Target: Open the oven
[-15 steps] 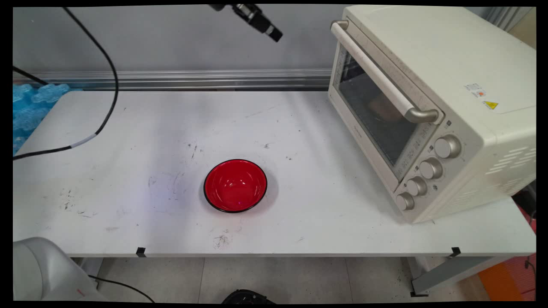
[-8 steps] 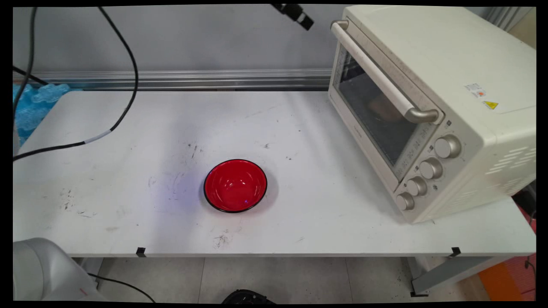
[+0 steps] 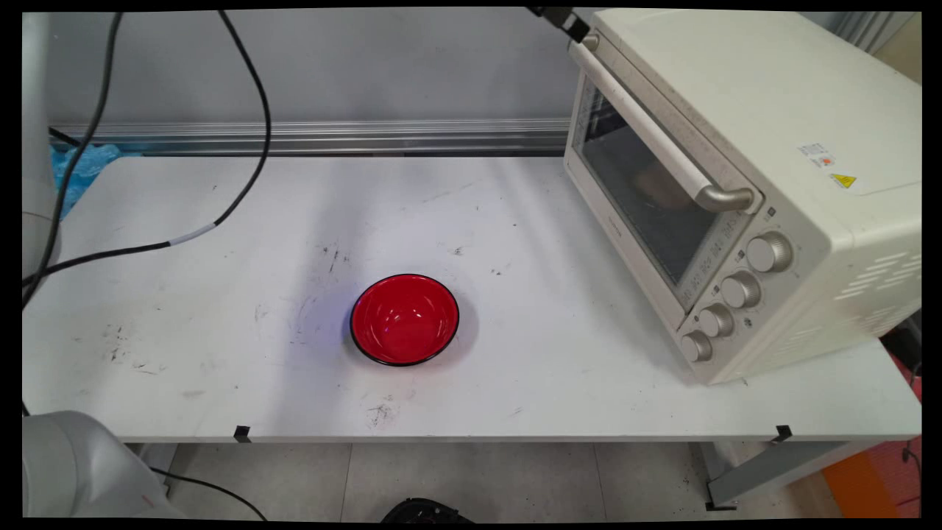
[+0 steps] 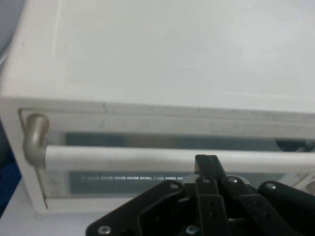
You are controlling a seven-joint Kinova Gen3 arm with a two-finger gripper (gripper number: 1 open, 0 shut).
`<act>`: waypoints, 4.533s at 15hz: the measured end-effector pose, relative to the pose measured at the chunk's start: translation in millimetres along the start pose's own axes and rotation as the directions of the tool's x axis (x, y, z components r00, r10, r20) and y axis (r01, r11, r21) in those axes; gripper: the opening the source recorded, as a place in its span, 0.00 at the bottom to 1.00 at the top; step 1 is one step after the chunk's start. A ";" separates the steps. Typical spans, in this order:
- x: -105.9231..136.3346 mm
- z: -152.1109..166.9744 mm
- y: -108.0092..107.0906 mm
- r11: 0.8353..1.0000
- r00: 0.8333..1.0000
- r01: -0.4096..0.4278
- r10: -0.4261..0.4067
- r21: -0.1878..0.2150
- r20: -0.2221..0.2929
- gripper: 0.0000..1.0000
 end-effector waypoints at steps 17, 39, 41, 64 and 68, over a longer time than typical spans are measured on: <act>5.8 69.7 -9.1 0.999 0.999 -0.016 0.015 -0.030 -0.031 0.00; -11.6 98.2 -12.2 0.996 0.999 -0.051 0.049 -0.074 -0.020 0.00; -13.6 99.3 -12.5 0.996 0.998 -0.053 0.052 -0.077 -0.018 0.00; -32.2 78.4 -15.1 0.993 0.996 -0.048 0.056 -0.110 0.067 0.00; -38.3 72.1 -16.4 0.993 0.995 -0.047 0.057 -0.112 0.088 0.00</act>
